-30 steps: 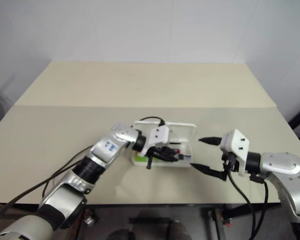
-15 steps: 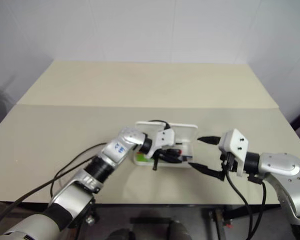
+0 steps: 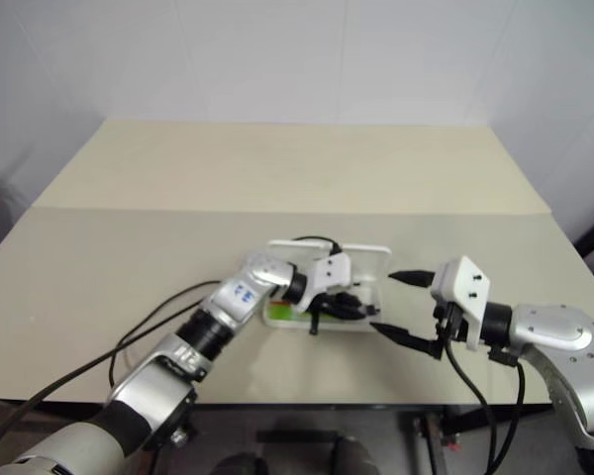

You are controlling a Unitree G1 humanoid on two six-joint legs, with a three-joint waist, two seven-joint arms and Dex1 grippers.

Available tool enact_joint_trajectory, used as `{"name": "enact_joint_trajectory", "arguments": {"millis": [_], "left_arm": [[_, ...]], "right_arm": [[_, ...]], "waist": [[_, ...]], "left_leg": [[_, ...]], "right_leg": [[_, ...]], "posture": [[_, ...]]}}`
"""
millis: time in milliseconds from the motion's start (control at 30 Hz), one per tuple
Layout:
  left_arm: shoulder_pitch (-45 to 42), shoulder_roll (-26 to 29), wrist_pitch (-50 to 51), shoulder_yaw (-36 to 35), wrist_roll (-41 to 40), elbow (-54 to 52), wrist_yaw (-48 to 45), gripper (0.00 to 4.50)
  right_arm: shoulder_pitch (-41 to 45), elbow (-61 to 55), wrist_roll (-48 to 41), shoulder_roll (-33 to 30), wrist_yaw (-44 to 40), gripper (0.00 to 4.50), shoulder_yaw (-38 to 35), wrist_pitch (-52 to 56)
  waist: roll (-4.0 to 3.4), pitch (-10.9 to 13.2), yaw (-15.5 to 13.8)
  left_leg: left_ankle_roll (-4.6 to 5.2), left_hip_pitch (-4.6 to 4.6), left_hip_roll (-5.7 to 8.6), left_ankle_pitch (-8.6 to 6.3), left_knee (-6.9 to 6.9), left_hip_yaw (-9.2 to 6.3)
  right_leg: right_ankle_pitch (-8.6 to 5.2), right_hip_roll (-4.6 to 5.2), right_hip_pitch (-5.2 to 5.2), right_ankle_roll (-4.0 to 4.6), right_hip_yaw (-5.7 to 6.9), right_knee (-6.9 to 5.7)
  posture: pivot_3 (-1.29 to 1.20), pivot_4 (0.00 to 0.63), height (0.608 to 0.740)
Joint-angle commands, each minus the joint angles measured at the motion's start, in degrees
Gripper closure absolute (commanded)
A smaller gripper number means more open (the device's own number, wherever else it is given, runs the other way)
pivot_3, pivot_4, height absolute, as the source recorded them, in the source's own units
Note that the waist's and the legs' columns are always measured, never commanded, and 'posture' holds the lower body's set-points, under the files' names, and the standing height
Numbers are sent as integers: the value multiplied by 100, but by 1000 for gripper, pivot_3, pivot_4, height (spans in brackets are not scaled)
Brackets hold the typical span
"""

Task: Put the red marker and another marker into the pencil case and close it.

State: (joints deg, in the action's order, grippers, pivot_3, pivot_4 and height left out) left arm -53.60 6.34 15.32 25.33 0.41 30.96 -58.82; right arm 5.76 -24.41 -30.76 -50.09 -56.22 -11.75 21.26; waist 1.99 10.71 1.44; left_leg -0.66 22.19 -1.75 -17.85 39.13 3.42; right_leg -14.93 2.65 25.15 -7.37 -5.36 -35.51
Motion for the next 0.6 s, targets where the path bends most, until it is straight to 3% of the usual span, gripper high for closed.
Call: {"name": "enact_joint_trajectory", "arguments": {"millis": [33,467,600], "left_arm": [[-208,-157,-125,-141,-8,71,78,4150],[-56,-170,-131,-175,-41,-203,-174,16],[61,-18,-131,-208,-111,-555,-351,16]], "right_arm": [[5,-214,-100,32,45,0,-169,-30],[-7,-230,-89,90,57,0,-138,-51],[38,-188,-70,109,33,0,-96,-65]], "waist": [[0,0,-1],[0,0,-1],[0,0,0]], "left_leg": [[0,0,0,0,0,0],[0,0,0,0,0,0],[0,0,0,0,0,0]], "right_leg": [[0,0,0,0,0,0],[0,0,0,0,0,0],[0,0,0,0,0,0]], "posture": [[0,150,740],[0,150,740],[0,150,740]]}}
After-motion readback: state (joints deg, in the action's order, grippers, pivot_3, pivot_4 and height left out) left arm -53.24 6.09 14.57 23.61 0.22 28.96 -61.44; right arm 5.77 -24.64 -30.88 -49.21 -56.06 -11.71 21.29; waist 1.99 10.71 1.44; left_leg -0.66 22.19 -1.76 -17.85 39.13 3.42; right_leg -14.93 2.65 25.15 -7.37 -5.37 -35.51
